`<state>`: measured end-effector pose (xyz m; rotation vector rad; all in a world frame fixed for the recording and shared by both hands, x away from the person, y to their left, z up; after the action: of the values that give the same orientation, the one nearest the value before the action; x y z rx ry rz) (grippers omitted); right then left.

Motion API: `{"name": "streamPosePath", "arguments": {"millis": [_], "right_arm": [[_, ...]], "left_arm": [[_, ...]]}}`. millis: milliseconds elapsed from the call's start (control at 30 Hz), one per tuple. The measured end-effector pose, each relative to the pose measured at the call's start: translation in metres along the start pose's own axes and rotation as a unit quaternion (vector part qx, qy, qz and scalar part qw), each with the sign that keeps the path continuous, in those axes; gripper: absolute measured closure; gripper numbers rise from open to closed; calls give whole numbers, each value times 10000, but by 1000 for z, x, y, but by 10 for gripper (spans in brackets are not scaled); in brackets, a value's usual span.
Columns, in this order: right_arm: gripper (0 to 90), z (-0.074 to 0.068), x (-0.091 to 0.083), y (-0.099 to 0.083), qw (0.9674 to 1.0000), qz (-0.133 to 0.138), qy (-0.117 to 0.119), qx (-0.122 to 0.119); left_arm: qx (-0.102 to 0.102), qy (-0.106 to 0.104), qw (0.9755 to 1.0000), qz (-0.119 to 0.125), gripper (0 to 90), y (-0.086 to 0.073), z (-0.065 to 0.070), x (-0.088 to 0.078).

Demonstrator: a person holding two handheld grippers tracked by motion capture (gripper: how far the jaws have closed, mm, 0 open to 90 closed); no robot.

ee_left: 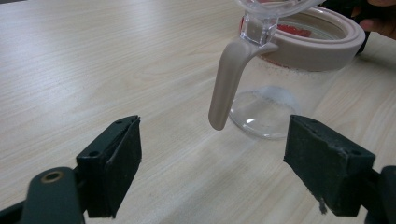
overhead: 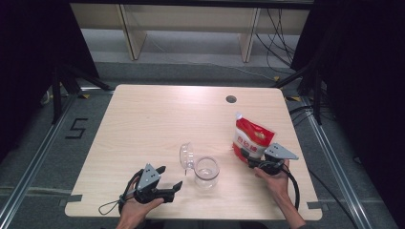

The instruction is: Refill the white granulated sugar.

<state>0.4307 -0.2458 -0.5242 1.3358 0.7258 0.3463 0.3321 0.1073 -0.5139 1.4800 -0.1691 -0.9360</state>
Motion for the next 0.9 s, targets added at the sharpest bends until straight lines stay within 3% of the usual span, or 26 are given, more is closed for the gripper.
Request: {"name": "streamPosePath", "arguments": {"millis": [133,167,400,433,500,600,667,700,900], "right_arm": [[417,0,1,0,10000,45,21,18],[418,0,1,0,10000,57,28,23],[460,2,4,0,9999,147,46,41],[464,2,4,0,9999,152,47,40],[472,2,3,0,10000,43,81,11],[483,2,3,0,10000,46,66,39],[489,1,4,0,9999,81,50,69],[492,1,3,1,9999,97,-75,88],[498,1,3,1,10000,10,-9,77]], "left_arm": [[-6,-8,10000,10,184,0,0,0],[-90,-47,9999,54,184,0,1,2],[27,-37,10000,-50,183,-1,1,1],[-39,-70,10000,-13,183,-1,2,2],[40,-68,10000,-2,184,0,1,1],[-57,-73,10000,10,184,-1,2,1],[46,-70,10000,-1,184,0,1,1],[33,-66,10000,-7,184,0,1,1],[44,-70,10000,-21,184,-1,1,1]]}}
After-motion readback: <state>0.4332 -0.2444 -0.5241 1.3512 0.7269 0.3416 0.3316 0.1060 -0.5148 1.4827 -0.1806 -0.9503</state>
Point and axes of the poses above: each handheld gripper's, and its own axes: x roughly forward along the jaws, y roughly out of its top, z roughly to its right, the point moved 4 cm from there along x, roughly forward along the jaws, and after that the axes turned 4 degrees about -x, right-handed, at the moved point
